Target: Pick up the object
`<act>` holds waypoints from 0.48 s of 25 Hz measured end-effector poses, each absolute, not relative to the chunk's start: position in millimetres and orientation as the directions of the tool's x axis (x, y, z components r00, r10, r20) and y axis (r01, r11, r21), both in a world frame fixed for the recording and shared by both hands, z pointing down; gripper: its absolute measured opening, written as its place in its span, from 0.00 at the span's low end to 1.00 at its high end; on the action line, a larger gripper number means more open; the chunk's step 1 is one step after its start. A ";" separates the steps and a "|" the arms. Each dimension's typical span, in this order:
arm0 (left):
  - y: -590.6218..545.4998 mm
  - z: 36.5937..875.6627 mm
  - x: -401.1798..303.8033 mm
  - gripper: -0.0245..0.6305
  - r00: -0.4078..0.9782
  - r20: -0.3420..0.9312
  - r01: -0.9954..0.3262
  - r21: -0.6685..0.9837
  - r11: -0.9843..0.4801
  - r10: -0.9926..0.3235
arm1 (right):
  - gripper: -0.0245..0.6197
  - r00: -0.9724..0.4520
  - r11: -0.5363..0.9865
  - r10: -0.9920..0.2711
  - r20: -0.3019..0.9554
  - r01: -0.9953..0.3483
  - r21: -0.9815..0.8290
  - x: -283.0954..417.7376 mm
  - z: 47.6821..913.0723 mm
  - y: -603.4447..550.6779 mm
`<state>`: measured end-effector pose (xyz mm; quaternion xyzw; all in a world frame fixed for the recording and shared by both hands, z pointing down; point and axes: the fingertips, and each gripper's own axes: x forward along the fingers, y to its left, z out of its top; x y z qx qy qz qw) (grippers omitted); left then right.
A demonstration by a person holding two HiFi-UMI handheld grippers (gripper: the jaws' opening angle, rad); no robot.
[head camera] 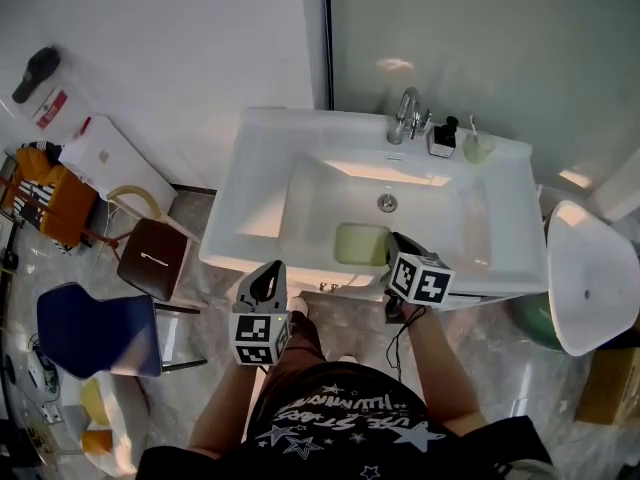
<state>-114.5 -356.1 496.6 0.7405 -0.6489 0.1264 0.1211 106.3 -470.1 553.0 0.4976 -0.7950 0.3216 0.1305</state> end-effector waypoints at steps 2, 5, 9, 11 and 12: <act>-342.9 496.7 -104.3 0.06 0.124 0.352 -0.992 0.012 -0.127 -0.928 | 0.09 -0.474 0.291 -0.707 0.525 -0.872 -0.394 117.2 555.0 -456.9; -327.0 497.2 -90.5 0.06 0.130 0.355 -0.991 0.006 -0.137 -0.926 | 0.09 -0.479 0.289 -0.716 0.508 -0.866 -0.408 129.5 556.0 -440.5; -314.3 502.2 -77.7 0.06 0.150 0.369 -0.987 0.004 -0.160 -0.917 | 0.09 -0.466 0.261 -0.733 0.496 -0.865 -0.428 145.1 558.1 -428.6; -313.6 505.2 -76.4 0.06 0.152 0.371 -0.986 -0.006 -0.166 -0.916 | 0.09 -0.461 0.253 -0.733 0.501 -0.868 -0.428 150.5 560.1 -425.7; -314.1 506.5 -76.4 0.06 0.153 0.369 -0.986 -0.011 -0.168 -0.917 | 0.09 -0.459 0.254 -0.730 0.507 -0.870 -0.423 151.8 561.8 -424.4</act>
